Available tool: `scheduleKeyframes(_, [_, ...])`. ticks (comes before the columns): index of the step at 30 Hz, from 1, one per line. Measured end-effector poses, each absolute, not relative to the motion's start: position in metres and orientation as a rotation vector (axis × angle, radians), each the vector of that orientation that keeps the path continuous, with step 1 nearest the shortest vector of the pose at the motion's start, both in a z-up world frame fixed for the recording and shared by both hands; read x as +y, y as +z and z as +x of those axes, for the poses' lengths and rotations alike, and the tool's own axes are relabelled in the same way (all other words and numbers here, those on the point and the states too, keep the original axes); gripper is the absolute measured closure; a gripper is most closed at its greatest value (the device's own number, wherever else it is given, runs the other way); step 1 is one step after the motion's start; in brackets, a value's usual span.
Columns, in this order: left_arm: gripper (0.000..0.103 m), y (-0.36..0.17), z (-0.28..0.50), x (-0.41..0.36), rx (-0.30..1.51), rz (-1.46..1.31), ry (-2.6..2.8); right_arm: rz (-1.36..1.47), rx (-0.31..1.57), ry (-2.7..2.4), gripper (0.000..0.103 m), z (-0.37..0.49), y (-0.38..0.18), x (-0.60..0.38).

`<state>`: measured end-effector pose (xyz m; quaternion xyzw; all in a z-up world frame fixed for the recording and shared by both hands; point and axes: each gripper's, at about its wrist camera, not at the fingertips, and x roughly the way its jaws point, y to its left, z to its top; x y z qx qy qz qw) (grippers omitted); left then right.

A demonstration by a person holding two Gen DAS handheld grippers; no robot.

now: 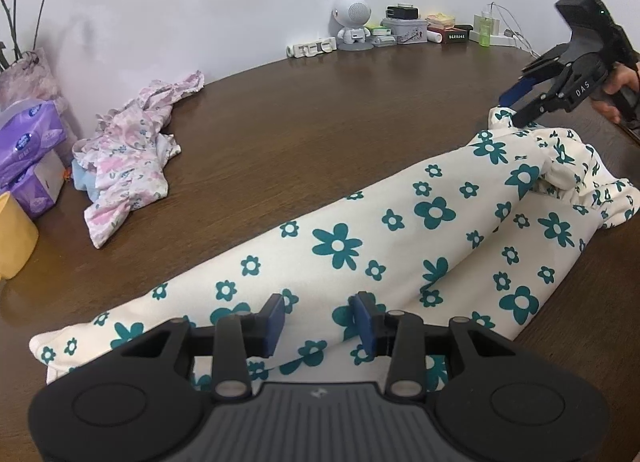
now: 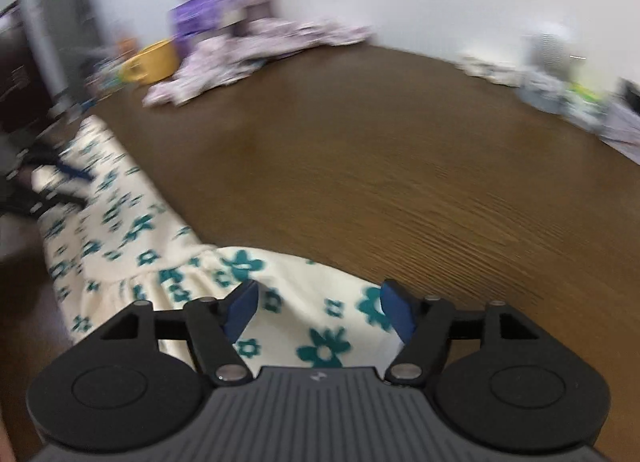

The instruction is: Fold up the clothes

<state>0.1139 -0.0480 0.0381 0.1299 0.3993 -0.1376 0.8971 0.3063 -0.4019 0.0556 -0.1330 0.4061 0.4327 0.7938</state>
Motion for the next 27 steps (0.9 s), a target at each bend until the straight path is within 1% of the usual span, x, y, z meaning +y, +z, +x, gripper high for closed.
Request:
scheduleKeyframes(3, [0.065,0.038,0.115,-0.047,0.832,0.263,-0.291,-0.322,0.884,1.015,0.032,0.311,0.053,-0.398])
scheduleKeyframes(5, [0.065,0.038,0.115,-0.046,0.834,0.258,-0.29,-0.363,0.919,1.026,0.038,0.311,0.05,-0.396])
scheduleKeyframes(6, [0.065,0.038,0.115,-0.046,0.835,0.257,-0.29,-0.379,0.917,1.03,0.049,0.31,0.051,-0.396])
scheduleKeyframes(7, [0.065,0.038,0.115,-0.047,0.836,0.256,-0.289,-0.394,0.916,1.032,0.072,0.308,0.053,-0.397])
scheduleKeyframes(8, [0.064,0.038,0.115,-0.046,0.838,0.251,-0.283,-0.406,0.929,1.018,0.09,0.307,0.054,-0.397])
scheduleKeyframes(9, [0.061,0.038,0.116,-0.046,0.839,0.246,-0.277,-0.419,0.941,1.005,0.101,0.307,0.055,-0.398])
scheduleKeyframes(10, [0.059,0.038,0.116,-0.045,0.842,0.236,-0.267,-0.44,0.945,0.989,0.101,0.304,0.056,-0.4])
scheduleKeyframes(16, [0.058,0.038,0.118,-0.041,0.857,0.179,-0.239,-0.627,0.975,0.952,0.102,0.261,0.065,-0.406])
scheduleKeyframes(20, [0.058,0.038,0.118,-0.041,0.856,0.184,-0.239,-0.632,0.981,0.927,0.101,0.256,0.069,-0.414])
scheduleKeyframes(21, [0.058,0.038,0.118,-0.041,0.855,0.187,-0.239,-0.614,0.958,0.937,0.098,0.256,0.074,-0.416])
scheduleKeyframes(23, [0.058,0.039,0.118,-0.043,0.857,0.194,-0.239,-0.582,0.914,0.959,0.081,0.259,0.084,-0.415])
scheduleKeyframes(24, [0.058,0.039,0.118,-0.043,0.857,0.198,-0.238,-0.568,0.893,0.972,0.054,0.262,0.089,-0.413])
scheduleKeyframes(25, [0.058,0.039,0.118,-0.044,0.856,0.205,-0.236,-0.557,0.873,0.985,0.04,0.264,0.093,-0.411])
scheduleKeyframes(27, [0.058,0.039,0.118,-0.046,0.854,0.214,-0.232,-0.564,0.874,1.024,0.039,0.271,0.093,-0.398])
